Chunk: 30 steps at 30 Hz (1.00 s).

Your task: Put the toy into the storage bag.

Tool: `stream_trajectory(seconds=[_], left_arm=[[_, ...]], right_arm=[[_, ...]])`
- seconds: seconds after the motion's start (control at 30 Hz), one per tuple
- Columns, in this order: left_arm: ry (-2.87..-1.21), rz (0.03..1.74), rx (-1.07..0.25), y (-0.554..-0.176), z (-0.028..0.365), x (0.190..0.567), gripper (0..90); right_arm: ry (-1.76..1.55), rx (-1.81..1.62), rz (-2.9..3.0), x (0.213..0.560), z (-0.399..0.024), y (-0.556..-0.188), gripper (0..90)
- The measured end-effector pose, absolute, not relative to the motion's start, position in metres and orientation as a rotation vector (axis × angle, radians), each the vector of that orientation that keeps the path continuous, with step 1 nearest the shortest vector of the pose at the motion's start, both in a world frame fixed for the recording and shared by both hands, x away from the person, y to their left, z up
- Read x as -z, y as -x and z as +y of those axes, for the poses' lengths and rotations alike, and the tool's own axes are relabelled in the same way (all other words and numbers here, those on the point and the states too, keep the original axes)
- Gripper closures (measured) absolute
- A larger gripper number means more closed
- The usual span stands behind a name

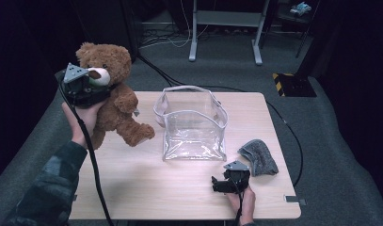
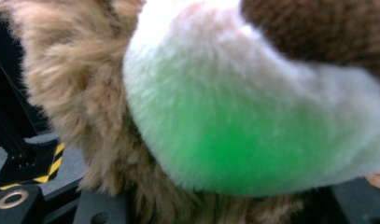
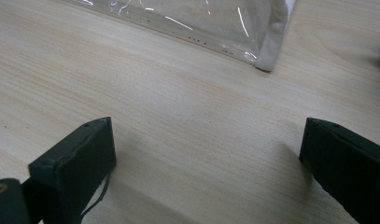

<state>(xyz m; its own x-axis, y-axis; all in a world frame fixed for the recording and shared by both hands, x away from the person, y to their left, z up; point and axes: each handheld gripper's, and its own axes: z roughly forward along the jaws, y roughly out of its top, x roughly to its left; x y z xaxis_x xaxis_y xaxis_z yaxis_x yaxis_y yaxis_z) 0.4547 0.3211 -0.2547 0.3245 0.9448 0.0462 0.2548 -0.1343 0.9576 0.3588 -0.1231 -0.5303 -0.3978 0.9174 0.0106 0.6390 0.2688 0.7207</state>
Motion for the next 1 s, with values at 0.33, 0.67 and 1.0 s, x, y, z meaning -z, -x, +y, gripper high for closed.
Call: stream_trajectory(seconds=[0.33, 0.67, 1.0], left_arm=[[-1.593, 1.090, -0.923, -0.468, 0.308, 0.226, 45.6], [-1.570, 1.078, -0.925, -0.485, 0.291, 0.214, 45.5], [-1.562, 1.048, -0.912, -0.506, 0.260, 0.208, 45.3]], right_arm=[[-1.408, -0.917, 2.133, 0.530, -0.123, -0.359, 2.8], [-1.407, -0.918, 2.134, 0.530, -0.123, -0.359, 2.8], [-1.395, -0.918, 2.138, 0.530, -0.123, -0.359, 2.8]])
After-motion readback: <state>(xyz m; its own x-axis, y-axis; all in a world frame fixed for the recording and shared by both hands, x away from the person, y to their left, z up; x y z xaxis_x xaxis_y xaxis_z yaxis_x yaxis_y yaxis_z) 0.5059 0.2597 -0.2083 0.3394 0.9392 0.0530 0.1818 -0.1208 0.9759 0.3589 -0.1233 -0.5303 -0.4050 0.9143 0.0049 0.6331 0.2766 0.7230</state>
